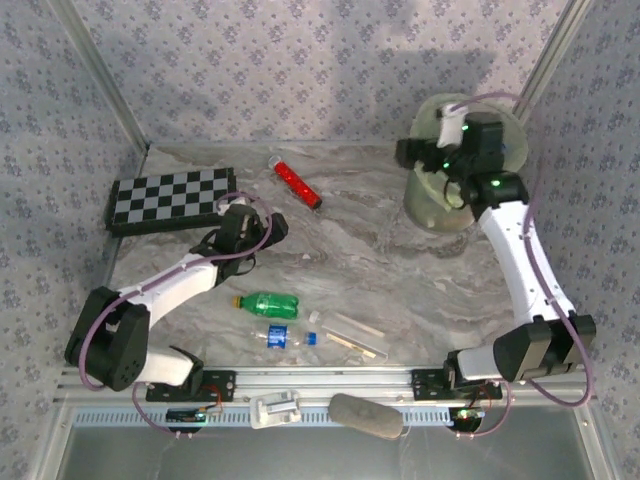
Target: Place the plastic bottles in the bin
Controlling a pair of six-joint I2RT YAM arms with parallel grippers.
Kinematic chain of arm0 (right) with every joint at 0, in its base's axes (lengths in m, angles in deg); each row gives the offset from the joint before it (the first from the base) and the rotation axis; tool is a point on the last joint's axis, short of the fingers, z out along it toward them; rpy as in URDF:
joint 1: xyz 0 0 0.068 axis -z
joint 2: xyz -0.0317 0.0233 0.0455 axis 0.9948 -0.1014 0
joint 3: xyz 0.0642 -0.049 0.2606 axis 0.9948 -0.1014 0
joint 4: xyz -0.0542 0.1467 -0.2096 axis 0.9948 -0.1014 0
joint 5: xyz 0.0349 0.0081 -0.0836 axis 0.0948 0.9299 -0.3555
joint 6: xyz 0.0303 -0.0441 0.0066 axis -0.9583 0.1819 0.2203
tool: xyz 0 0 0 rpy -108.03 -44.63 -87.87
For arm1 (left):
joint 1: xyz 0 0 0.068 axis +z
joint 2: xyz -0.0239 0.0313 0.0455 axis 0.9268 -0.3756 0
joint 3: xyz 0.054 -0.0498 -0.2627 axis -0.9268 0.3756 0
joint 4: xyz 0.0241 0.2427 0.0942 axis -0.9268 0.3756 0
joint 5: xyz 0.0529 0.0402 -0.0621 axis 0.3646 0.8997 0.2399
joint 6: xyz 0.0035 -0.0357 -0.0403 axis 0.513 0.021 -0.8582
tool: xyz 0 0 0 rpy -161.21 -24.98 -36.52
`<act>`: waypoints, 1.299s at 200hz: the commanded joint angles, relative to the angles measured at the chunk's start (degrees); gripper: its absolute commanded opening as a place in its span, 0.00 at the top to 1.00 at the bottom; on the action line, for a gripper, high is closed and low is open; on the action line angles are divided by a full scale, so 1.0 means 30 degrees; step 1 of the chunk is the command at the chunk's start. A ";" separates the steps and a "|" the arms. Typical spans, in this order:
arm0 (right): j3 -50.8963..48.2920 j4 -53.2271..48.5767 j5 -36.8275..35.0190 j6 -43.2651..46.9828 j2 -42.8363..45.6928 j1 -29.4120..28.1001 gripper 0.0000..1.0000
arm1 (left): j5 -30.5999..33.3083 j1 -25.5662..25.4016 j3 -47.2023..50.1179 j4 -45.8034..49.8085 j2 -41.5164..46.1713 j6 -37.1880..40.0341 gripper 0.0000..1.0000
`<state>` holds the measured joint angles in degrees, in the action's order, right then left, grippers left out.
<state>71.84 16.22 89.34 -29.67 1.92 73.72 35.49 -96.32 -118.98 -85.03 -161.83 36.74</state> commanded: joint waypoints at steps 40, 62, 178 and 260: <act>-0.4266 -0.3043 0.1791 0.1697 -0.0294 -0.5752 0.01 | 0.1060 0.0464 0.0393 0.2134 0.1310 -0.0916 0.00; -0.4616 -0.5580 0.0642 0.2097 -0.0449 -0.8356 0.01 | 0.1290 0.0524 0.0455 0.2094 0.1369 -0.1193 0.00; -0.7054 -0.7744 -0.0966 0.0393 -0.2067 -1.6043 0.01 | 0.1003 0.1228 -0.0946 0.1671 -0.0185 -0.2422 0.00; -0.7350 -0.8177 -0.2579 0.1262 -0.5121 -1.7167 0.03 | 0.1053 0.1371 -0.0482 0.1801 0.0018 -0.2503 0.00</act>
<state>50.27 -5.70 84.01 -27.18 -11.35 23.03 38.22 -92.78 -119.90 -79.74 -162.07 29.90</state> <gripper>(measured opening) 0.985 0.998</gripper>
